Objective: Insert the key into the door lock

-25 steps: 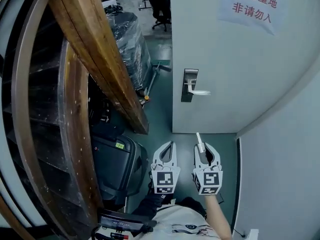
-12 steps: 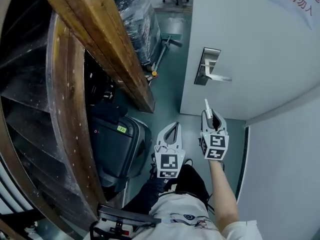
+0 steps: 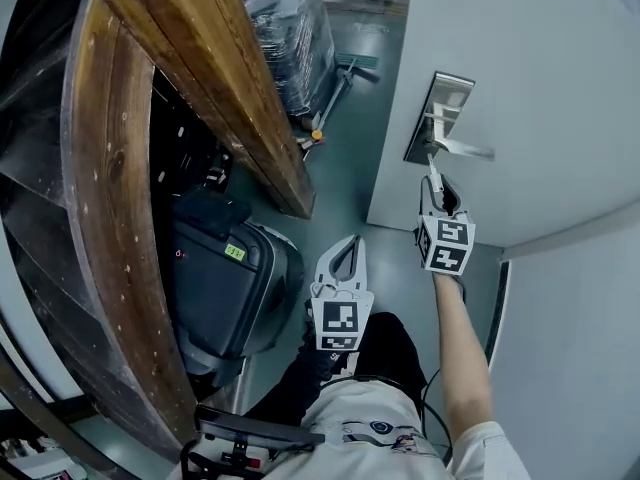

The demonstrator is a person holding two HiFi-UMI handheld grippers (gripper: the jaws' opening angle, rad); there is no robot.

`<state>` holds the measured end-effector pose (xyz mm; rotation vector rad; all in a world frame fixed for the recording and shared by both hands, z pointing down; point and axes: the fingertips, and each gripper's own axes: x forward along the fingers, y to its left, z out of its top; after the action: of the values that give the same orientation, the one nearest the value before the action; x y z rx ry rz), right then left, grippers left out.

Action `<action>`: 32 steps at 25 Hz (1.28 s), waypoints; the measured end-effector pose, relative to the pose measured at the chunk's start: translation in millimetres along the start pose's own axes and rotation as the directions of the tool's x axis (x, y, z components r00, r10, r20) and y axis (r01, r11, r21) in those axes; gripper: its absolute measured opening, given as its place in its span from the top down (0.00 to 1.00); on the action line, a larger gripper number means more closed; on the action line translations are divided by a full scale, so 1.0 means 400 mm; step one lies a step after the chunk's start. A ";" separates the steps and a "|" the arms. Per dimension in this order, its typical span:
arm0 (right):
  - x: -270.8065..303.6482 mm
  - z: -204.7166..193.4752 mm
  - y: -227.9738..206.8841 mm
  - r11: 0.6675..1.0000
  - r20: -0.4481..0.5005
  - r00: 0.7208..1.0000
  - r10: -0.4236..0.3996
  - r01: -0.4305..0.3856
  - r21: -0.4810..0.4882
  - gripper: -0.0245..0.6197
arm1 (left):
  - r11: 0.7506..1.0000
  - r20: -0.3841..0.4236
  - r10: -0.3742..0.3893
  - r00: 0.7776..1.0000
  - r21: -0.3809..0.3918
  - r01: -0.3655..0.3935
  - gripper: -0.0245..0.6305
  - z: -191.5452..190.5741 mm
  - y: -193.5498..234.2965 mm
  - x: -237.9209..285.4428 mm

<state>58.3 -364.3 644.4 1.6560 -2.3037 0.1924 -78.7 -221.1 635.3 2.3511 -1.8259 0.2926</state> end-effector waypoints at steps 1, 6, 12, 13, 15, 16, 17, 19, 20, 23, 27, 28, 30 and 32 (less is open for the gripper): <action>0.015 -0.003 -0.006 1.000 -0.001 1.000 -0.002 0.002 0.000 0.78 | 1.000 -0.003 0.003 1.000 -0.002 -0.003 0.96 -0.010 0.002 0.007; 0.065 -0.011 -0.031 1.000 -0.004 1.000 -0.003 0.003 0.015 0.78 | 1.000 -0.011 0.016 1.000 -0.004 -0.016 0.96 -0.028 0.011 0.037; 0.098 -0.024 -0.040 0.999 -0.008 1.000 0.015 -0.015 0.033 0.78 | 1.000 -0.012 0.012 1.000 0.001 -0.012 0.96 -0.025 0.012 0.066; 0.101 -0.024 -0.040 0.999 -0.008 1.000 0.018 -0.018 0.036 0.78 | 1.000 -0.013 0.012 1.000 0.001 -0.012 0.96 -0.027 0.013 0.069; 0.107 -0.024 -0.042 0.999 -0.009 1.000 0.022 -0.022 0.046 0.78 | 1.000 -0.016 0.014 1.000 0.003 -0.014 0.96 -0.030 0.016 0.075; 0.110 -0.024 -0.043 0.998 -0.011 1.000 0.025 -0.024 0.054 0.78 | 1.000 -0.018 0.016 1.000 0.003 -0.015 0.96 -0.031 0.017 0.076; 0.111 -0.023 -0.043 0.998 -0.015 1.000 0.028 -0.027 0.065 0.78 | 1.000 -0.020 0.017 1.000 0.003 -0.017 0.96 -0.032 0.019 0.077; 0.114 -0.019 -0.042 0.994 -0.026 0.999 0.028 -0.025 0.104 0.78 | 1.000 -0.026 0.020 0.999 0.000 -0.020 0.96 -0.031 0.023 0.079; 0.114 -0.016 -0.040 0.991 -0.033 0.999 0.023 -0.018 0.133 0.78 | 1.000 -0.028 0.022 0.999 -0.003 -0.022 0.96 -0.028 0.026 0.080; 0.114 -0.002 -0.034 0.976 -0.052 0.998 -0.026 0.037 0.216 0.78 | 1.000 -0.032 0.027 0.999 -0.010 -0.027 0.96 -0.018 0.030 0.083; 0.130 0.000 -0.025 0.967 -0.068 0.991 -0.113 0.125 0.222 0.78 | 1.000 -0.026 0.026 0.999 -0.008 -0.026 0.96 -0.002 0.034 0.091; 0.139 0.000 -0.027 0.966 -0.066 0.990 -0.127 0.138 0.218 0.78 | 1.000 -0.024 0.028 0.999 -0.008 -0.028 0.96 -0.001 0.036 0.093; 0.163 0.006 -0.035 0.965 -0.049 0.987 -0.154 0.161 0.205 0.78 | 0.999 -0.022 0.034 0.999 -0.007 -0.034 0.96 -0.002 0.045 0.097; 0.185 0.014 -0.043 0.965 -0.024 0.984 -0.179 0.180 0.190 0.78 | 0.999 -0.024 0.044 0.999 -0.004 -0.044 0.96 -0.008 0.057 0.097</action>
<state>52.1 -438.2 661.3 1.9436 -2.1724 0.3898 -91.5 -262.5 647.8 2.2975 -1.8671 0.3197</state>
